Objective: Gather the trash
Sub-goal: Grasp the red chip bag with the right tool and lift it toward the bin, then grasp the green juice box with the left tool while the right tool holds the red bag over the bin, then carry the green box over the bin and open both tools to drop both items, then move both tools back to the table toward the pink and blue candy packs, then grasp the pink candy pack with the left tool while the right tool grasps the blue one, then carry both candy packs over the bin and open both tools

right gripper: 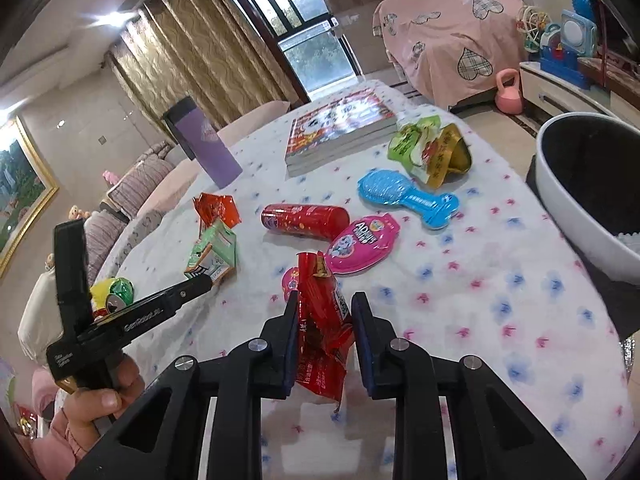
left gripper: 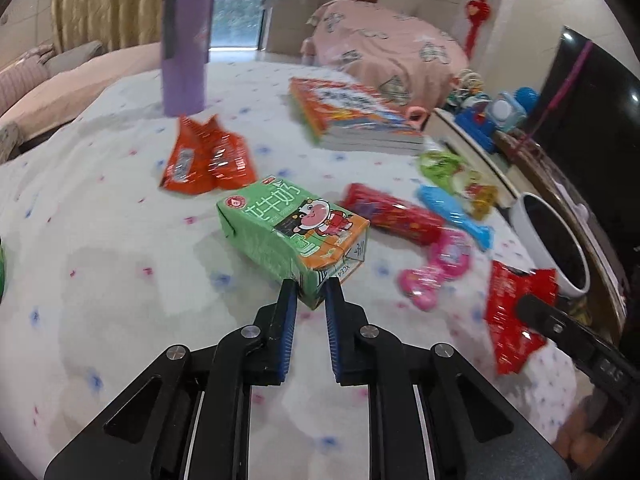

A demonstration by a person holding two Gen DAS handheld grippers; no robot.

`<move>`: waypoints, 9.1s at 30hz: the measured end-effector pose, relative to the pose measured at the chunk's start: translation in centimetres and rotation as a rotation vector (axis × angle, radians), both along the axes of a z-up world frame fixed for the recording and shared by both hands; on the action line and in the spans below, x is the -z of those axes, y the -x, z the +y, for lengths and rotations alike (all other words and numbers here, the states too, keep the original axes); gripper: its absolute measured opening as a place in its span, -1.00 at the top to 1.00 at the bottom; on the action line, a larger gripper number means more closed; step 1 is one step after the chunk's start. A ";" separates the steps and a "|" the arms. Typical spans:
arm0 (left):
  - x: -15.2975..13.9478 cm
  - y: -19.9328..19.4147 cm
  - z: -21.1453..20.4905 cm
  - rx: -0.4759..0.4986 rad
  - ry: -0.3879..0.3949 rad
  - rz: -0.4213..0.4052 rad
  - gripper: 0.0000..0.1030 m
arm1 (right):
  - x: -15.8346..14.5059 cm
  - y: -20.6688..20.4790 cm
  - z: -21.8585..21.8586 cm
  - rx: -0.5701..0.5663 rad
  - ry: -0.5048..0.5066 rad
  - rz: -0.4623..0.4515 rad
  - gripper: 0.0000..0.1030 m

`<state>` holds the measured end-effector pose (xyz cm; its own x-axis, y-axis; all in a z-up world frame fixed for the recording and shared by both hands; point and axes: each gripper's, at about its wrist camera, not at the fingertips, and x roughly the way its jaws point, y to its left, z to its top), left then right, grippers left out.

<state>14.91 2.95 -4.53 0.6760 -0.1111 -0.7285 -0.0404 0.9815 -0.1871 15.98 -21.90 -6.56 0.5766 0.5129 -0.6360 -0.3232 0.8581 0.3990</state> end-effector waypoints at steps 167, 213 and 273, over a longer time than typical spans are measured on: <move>-0.7 -0.8 -4.3 0.084 0.082 0.050 -0.48 | -3.6 -0.9 -9.1 0.139 -0.015 -0.074 -0.75; 2.0 0.6 -2.8 0.179 -0.065 0.154 -0.02 | 2.3 -9.6 -0.7 -0.090 0.304 0.021 0.33; -5.2 -2.4 -21.8 0.496 -0.026 -0.044 0.64 | -4.2 0.2 -17.8 0.215 0.092 -0.071 0.63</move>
<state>17.30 -18.90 0.71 0.5765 -0.4097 -0.7069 0.4403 0.8846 -0.1536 15.83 -39.74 -2.34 0.7113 0.3150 -0.6284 -0.1532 0.9420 0.2987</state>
